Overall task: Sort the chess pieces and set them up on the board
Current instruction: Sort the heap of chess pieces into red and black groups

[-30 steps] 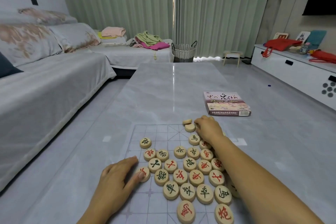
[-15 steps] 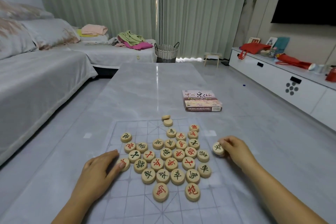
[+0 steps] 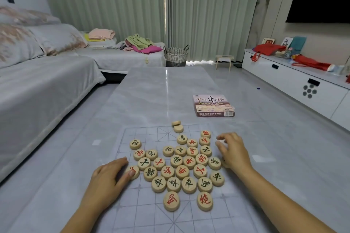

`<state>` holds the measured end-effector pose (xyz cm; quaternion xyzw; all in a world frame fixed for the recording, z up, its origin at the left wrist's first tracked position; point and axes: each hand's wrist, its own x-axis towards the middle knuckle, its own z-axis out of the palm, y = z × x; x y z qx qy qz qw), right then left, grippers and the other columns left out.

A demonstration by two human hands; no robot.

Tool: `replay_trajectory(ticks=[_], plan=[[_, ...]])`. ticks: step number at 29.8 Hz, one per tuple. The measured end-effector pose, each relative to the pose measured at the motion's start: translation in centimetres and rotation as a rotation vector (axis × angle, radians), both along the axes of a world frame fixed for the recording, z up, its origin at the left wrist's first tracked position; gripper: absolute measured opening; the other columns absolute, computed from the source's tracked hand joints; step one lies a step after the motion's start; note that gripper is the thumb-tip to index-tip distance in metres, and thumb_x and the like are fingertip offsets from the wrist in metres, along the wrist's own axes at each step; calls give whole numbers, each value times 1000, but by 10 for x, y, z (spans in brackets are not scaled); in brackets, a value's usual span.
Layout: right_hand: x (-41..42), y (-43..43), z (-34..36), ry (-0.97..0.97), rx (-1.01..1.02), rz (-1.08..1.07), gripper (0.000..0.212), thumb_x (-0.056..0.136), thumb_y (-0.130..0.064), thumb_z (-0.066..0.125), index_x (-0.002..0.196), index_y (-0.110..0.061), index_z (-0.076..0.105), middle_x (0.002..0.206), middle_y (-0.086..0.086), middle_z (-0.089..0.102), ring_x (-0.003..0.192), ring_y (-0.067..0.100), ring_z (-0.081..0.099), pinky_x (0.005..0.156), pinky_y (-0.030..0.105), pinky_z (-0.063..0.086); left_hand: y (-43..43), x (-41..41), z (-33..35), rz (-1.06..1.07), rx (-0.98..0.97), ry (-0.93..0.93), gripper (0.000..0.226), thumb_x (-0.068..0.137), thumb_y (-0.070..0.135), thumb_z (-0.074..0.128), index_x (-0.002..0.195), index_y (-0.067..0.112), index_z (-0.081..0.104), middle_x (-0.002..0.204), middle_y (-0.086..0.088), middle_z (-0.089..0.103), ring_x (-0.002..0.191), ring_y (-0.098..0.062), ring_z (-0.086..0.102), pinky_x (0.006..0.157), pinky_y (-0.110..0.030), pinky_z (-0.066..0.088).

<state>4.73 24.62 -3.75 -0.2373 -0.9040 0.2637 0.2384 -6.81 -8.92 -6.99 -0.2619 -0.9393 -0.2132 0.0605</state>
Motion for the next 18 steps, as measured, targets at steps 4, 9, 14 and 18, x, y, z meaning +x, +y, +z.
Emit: replay_trajectory(ticks=[4, 9, 14, 18], plan=[[-60, -30, 12, -60, 52, 141, 27, 91, -28, 53, 114, -14, 58, 118, 3, 56, 116, 20, 45, 90, 32, 40, -1, 0, -1, 6, 25, -21, 83, 68, 81, 17, 127, 31, 50, 135, 12, 52, 122, -10, 48, 106, -31, 30], [-123, -51, 12, -245, 91, 67, 37, 90, -34, 51, 119, -11, 52, 124, 9, 52, 117, 28, 44, 92, 38, 38, -2, -2, -4, 30, 34, -59, 100, 57, 92, 3, 131, 39, 43, 137, 19, 47, 123, -5, 43, 107, -28, 29], [-150, -50, 5, -378, 116, -38, 44, 85, -42, 55, 117, -13, 53, 123, 10, 51, 113, 28, 47, 89, 37, 40, -4, -10, -5, 26, 75, -60, 99, 54, 94, 2, 126, 41, 46, 135, 25, 47, 122, 0, 43, 107, -26, 27], [-134, -44, 17, -266, -36, 91, 33, 82, -32, 58, 109, -13, 60, 112, 9, 59, 99, 25, 55, 76, 30, 41, -4, -8, -5, 28, 98, -49, 101, 54, 94, 3, 126, 39, 48, 134, 22, 49, 121, -2, 44, 106, -25, 27]])
